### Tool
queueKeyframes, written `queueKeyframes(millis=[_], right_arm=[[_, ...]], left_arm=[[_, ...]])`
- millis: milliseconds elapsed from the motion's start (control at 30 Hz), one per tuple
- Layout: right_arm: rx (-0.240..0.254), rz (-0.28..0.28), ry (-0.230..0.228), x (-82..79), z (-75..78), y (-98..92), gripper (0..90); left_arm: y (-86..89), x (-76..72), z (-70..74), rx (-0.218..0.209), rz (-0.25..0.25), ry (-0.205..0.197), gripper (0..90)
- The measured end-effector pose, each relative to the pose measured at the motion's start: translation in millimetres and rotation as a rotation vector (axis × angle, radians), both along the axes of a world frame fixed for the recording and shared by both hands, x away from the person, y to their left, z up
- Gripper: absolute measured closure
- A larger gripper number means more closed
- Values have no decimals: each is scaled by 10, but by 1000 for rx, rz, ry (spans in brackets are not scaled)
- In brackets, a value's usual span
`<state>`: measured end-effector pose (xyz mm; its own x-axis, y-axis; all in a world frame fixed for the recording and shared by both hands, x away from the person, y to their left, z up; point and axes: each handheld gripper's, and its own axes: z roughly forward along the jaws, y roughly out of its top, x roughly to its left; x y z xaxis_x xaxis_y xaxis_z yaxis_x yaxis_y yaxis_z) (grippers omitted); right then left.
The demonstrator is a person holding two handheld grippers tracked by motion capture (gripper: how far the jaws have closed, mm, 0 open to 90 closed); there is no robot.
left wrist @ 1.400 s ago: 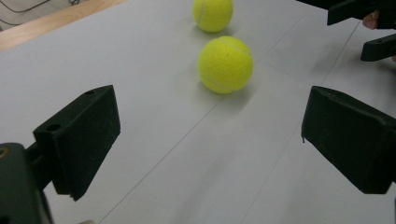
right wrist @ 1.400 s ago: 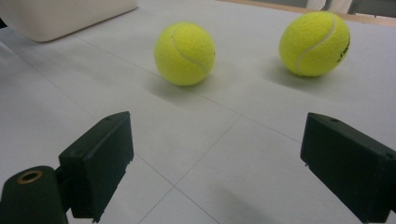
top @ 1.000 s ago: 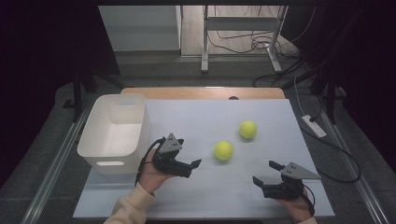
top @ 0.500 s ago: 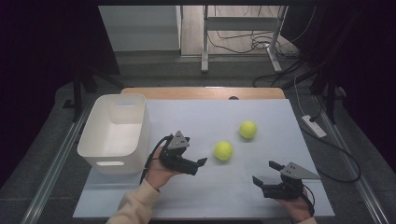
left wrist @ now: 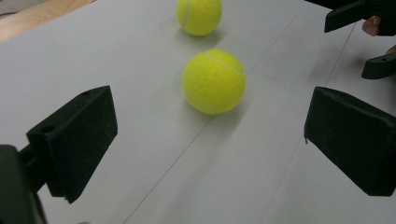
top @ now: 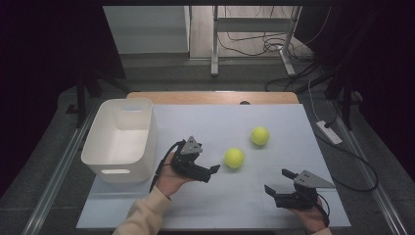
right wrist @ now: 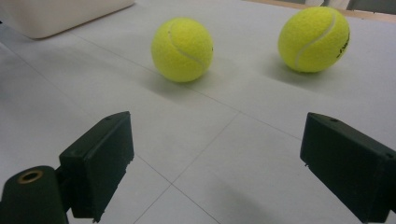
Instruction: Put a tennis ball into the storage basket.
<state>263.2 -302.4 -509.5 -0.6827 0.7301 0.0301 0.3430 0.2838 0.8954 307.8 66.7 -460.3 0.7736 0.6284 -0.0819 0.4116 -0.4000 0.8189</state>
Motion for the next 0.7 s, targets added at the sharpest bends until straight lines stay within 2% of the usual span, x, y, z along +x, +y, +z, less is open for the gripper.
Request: queueKeyframes(millis=[700], right_arm=[[3,2,4,9,-7,-5,95]], left_arm=[[-225,113,-8,30,-60,11,27]])
